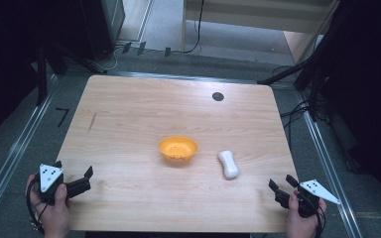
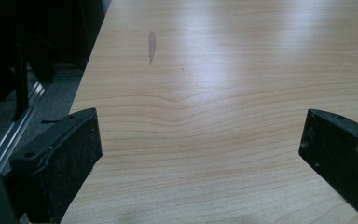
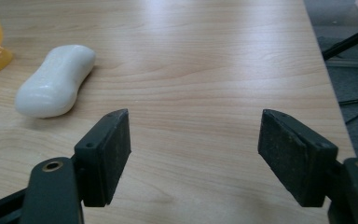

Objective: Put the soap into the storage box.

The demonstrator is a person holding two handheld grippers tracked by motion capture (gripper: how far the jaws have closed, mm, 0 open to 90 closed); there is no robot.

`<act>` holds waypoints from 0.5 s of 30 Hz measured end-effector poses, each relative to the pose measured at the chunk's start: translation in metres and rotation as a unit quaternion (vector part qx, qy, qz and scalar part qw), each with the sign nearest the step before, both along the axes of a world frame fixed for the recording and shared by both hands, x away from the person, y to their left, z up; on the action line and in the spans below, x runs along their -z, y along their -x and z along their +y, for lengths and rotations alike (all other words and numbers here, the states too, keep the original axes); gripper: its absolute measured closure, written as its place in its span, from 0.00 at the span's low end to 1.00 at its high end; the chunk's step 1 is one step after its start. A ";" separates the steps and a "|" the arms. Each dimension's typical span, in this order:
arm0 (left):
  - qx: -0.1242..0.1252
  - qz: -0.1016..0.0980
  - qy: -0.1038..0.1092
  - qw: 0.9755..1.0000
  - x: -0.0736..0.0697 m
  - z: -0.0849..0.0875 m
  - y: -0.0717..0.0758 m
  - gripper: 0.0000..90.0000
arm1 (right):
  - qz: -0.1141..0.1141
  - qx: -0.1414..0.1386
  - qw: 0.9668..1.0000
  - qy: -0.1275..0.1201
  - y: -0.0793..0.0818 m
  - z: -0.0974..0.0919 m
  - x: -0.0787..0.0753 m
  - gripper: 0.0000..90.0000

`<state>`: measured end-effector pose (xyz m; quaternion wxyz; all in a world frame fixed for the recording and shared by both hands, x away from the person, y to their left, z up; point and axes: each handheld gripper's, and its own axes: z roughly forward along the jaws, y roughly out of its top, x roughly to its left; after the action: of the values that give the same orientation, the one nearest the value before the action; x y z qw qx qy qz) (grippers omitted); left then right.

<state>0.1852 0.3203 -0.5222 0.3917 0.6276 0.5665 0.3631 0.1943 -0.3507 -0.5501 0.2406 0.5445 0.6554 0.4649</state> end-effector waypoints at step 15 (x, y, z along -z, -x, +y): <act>0.000 0.000 -0.002 1.000 0.000 -0.001 0.000 0.00 | 0.086 -0.080 0.991 0.064 -0.010 0.026 -0.020 0.42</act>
<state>0.1850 0.3196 -0.5223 0.3909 0.6282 0.5655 0.3643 0.2045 -0.3248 -0.5303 0.1800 0.5118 0.7434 0.3911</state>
